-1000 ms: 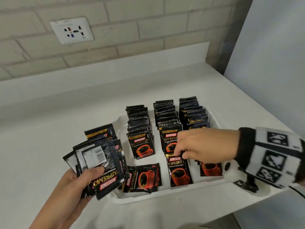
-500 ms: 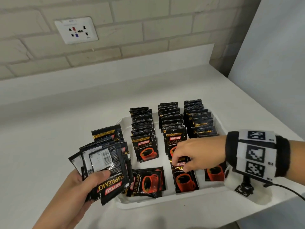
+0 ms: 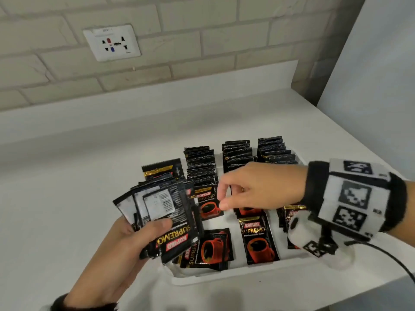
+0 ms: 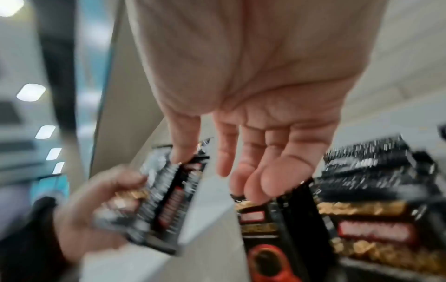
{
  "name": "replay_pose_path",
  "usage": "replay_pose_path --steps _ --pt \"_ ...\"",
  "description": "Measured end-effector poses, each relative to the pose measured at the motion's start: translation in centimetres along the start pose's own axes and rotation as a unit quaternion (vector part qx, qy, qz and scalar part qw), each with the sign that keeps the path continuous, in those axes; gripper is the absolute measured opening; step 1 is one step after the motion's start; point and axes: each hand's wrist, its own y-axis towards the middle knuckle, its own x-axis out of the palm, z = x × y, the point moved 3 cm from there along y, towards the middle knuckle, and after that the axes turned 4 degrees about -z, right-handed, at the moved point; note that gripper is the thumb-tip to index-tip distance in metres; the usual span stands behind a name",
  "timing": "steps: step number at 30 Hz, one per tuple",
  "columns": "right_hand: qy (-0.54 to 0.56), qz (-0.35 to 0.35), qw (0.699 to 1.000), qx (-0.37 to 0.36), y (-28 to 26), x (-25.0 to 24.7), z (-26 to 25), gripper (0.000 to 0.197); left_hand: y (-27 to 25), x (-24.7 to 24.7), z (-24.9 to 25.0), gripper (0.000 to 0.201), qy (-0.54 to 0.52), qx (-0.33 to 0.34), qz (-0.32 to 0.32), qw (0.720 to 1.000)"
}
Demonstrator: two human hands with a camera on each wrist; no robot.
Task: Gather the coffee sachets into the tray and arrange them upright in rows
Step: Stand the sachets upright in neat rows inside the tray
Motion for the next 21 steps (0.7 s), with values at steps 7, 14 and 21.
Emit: replay_pose_path --steps 7,14,21 --pt "0.313 0.157 0.937 -0.004 0.3 1.2 -0.2 0.044 2.9 3.9 0.8 0.045 -0.050 0.037 -0.010 0.998" --pt "0.457 0.211 0.864 0.003 -0.6 2.3 2.2 0.025 4.0 6.5 0.5 0.035 -0.063 0.029 -0.034 0.997" --pt "0.555 0.227 0.800 0.022 -1.6 2.9 3.9 0.031 4.9 7.1 -0.9 0.045 -0.161 -0.068 -0.034 0.984"
